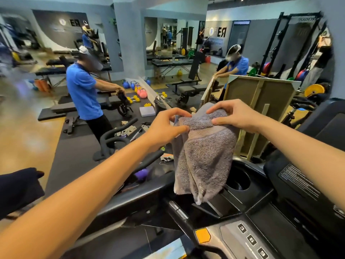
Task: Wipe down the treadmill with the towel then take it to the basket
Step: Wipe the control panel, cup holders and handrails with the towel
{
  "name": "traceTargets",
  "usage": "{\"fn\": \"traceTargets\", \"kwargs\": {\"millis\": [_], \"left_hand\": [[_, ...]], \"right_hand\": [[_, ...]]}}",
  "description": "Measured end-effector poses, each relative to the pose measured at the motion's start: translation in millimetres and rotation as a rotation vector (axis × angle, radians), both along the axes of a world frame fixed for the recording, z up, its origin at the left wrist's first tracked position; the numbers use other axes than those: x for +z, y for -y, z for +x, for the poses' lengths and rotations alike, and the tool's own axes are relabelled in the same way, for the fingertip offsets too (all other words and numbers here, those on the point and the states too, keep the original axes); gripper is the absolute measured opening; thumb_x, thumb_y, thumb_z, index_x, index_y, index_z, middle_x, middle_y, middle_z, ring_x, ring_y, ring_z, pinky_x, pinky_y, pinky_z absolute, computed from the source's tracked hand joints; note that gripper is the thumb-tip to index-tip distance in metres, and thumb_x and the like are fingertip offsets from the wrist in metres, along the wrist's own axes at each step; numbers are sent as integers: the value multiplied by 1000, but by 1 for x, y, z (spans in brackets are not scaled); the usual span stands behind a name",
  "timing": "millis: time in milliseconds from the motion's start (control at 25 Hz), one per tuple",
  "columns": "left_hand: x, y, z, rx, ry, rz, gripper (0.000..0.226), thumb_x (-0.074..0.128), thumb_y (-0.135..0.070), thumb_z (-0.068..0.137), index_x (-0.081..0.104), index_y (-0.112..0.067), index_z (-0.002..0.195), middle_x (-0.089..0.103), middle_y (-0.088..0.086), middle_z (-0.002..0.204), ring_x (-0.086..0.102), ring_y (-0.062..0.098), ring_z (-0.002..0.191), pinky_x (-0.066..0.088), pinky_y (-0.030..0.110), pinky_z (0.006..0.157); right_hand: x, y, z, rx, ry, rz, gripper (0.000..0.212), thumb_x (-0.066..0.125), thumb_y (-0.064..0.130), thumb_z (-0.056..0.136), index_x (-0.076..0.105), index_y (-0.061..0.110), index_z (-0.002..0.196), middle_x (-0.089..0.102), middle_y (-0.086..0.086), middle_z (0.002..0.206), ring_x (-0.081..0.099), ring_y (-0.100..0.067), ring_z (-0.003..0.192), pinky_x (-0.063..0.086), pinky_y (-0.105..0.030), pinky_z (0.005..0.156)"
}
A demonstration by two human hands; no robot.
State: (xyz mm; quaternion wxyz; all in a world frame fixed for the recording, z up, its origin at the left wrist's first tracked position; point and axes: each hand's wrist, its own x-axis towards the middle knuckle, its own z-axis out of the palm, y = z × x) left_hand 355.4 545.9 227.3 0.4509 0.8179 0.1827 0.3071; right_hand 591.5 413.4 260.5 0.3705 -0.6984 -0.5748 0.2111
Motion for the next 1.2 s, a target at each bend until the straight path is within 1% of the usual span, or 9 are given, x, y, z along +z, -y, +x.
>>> {"fn": "traceTargets", "kwargs": {"millis": [80,160,280,320,400,520,640,800,1200], "left_hand": [[-21,-8,2,92,-94,-79,32,76,-10,82,72,-23,111,66,-8,100,63,11,85,50,23,68],[-65,-25,5,176,-250,-128,31,75,-13,82,70,-25,110,67,2,106,67,20,83,56,34,63],[-142,-41,5,158,-598,-117,34,75,-29,81,68,-26,114,66,5,106,65,19,88,57,34,77],[-163,-39,5,124,-728,-87,44,75,-41,81,66,-23,119,62,3,104,61,17,92,52,29,82],[-196,-31,7,100,-893,53,79,66,-76,68,61,-25,127,55,3,118,53,21,113,44,37,98],[-216,-20,20,72,-857,336,117,53,-97,47,48,-23,138,51,0,136,47,25,126,38,49,105],[-229,-22,31,-11,-817,395,118,66,-86,54,36,-16,145,53,7,132,53,28,117,46,44,98],[-236,-28,25,1,-823,396,104,68,-80,63,40,-13,138,53,7,128,53,28,114,47,45,93],[-250,-46,-38,12,-791,399,81,65,-70,73,46,-14,127,53,6,117,53,27,106,41,44,90]], "right_hand": [[-24,-22,3,8,3,-66,29,81,25,81,74,34,108,66,9,120,61,-11,115,46,-35,98],[-69,-47,3,-23,62,-147,30,80,25,83,72,32,111,63,7,125,57,-15,120,43,-36,102],[-163,-75,-5,-16,356,-410,43,71,34,89,62,28,131,53,-3,137,50,-25,129,38,-35,108],[-190,-79,-10,43,423,-511,49,65,45,91,58,29,136,48,-5,142,47,-27,133,35,-38,112],[-223,-83,-16,173,486,-584,63,53,69,88,53,34,141,48,-2,147,45,-26,136,34,-45,114],[-225,-88,-14,359,614,-556,97,59,94,60,42,45,143,54,10,138,48,-18,127,37,-47,107],[-222,-93,-19,447,779,-666,120,65,94,45,28,44,147,49,9,139,47,-17,126,33,-51,111],[-233,-103,-42,430,917,-660,103,75,74,55,40,28,139,50,1,124,50,-21,114,37,-47,106],[-246,-129,-95,550,865,-611,93,72,77,57,43,24,128,46,4,112,48,-17,101,40,-46,98]]}}
